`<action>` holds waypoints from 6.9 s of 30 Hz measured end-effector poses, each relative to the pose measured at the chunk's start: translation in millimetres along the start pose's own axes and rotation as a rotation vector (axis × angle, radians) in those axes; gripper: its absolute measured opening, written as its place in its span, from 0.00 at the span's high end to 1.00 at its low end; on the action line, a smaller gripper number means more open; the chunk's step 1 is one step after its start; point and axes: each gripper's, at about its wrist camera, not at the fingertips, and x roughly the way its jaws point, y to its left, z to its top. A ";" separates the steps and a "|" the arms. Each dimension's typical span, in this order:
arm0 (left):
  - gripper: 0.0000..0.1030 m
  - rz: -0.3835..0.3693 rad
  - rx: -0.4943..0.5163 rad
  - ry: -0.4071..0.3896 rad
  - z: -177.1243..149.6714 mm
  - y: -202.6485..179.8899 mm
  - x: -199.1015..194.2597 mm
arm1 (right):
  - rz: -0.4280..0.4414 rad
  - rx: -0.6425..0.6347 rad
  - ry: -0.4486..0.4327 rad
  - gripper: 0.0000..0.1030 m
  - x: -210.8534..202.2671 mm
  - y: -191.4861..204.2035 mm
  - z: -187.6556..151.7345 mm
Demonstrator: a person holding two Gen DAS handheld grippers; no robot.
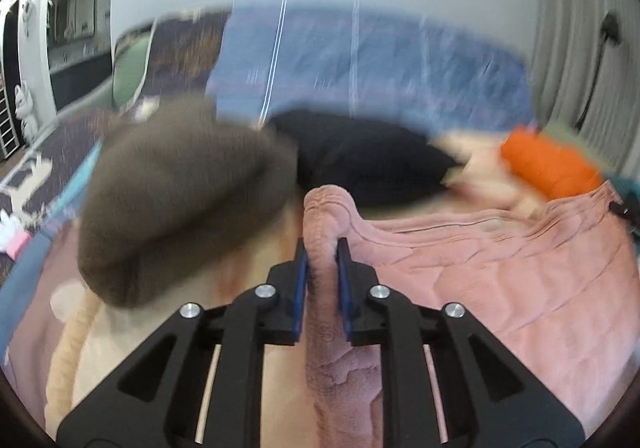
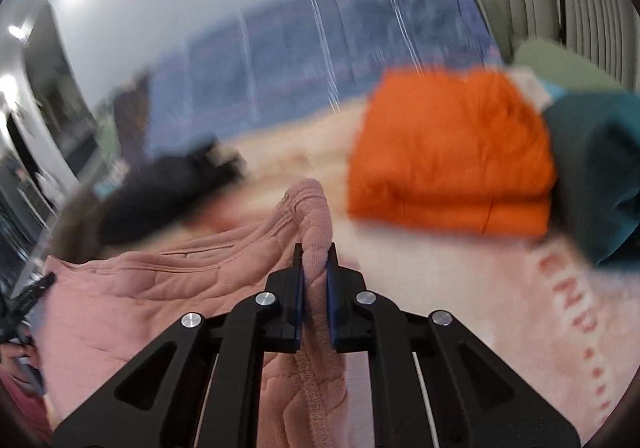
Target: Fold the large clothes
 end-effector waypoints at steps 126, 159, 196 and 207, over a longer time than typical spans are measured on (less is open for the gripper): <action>0.23 -0.044 0.120 -0.069 -97.6 -81.1 -48.5 | 0.123 -0.273 0.006 0.65 -80.2 178.9 -108.5; 0.21 -0.119 0.094 -0.087 -101.7 -71.9 -60.8 | -0.023 -0.247 0.189 0.55 94.2 200.1 -37.4; 0.10 -0.567 -0.290 0.212 -44.9 68.6 76.6 | 0.092 -1.160 -0.175 0.23 -84.3 348.3 -265.9; 0.12 -0.599 -0.271 0.177 -50.4 69.4 72.4 | -0.021 -1.280 -0.231 0.22 -58.8 372.2 -280.3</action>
